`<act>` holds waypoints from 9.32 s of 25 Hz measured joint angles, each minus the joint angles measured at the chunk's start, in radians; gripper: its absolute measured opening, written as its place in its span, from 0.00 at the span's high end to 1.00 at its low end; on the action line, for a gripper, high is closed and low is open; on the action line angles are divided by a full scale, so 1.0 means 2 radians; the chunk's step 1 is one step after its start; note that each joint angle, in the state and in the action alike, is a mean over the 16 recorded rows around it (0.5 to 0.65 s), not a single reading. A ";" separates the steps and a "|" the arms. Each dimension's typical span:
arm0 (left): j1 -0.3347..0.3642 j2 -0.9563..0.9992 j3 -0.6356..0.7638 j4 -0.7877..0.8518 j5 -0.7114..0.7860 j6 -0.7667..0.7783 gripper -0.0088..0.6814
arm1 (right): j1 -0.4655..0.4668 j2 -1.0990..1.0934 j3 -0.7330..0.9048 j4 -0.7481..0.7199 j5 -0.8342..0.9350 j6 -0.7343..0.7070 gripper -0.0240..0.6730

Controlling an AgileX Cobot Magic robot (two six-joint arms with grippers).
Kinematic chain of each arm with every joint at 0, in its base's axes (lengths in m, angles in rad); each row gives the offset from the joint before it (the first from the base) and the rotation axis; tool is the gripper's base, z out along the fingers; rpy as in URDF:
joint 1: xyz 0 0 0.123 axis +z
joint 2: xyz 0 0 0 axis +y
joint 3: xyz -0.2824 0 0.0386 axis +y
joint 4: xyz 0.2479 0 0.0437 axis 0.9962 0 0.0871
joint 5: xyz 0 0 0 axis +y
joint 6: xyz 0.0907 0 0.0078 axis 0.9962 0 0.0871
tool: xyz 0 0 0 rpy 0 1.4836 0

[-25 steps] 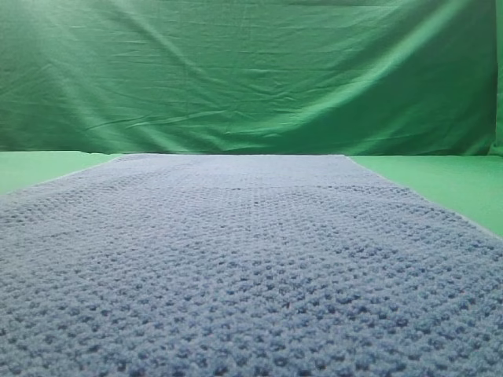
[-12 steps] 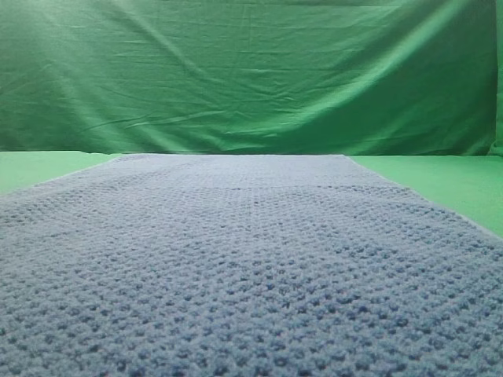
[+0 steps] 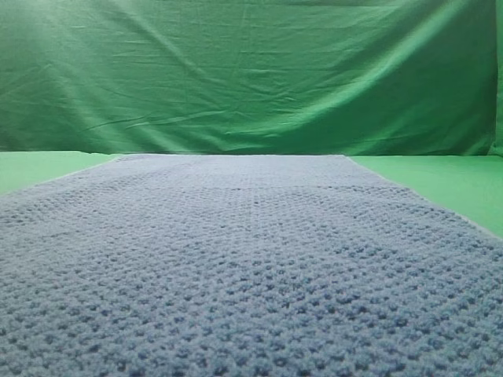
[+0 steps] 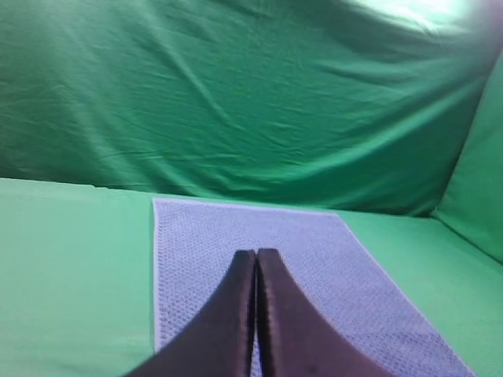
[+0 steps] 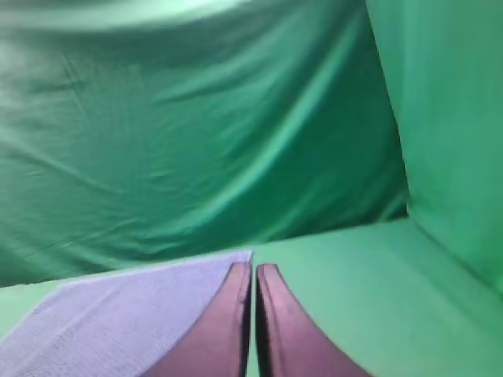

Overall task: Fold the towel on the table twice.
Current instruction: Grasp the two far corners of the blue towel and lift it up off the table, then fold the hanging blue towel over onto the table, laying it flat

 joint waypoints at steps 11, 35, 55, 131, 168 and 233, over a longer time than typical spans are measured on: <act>0.000 0.054 -0.084 -0.024 0.051 0.029 0.99 | 0.000 0.068 -0.123 0.008 0.052 -0.060 0.97; -0.027 0.447 -0.201 0.009 0.151 0.020 0.99 | 0.040 0.498 -0.313 -0.062 0.249 -0.019 0.97; -0.028 0.811 -0.442 0.197 0.218 -0.069 0.99 | 0.150 0.855 -0.524 -0.222 0.310 0.171 0.97; -0.066 1.011 -0.727 0.205 0.413 -0.087 0.99 | 0.178 0.974 -0.715 -0.255 0.326 0.188 0.97; -0.070 0.899 -0.836 0.233 0.392 -0.169 0.99 | 0.178 0.919 -0.899 -0.314 0.408 0.167 0.97; -0.074 0.854 -0.508 0.138 0.142 -0.106 0.99 | 0.191 0.896 -0.598 -0.330 0.233 0.259 0.97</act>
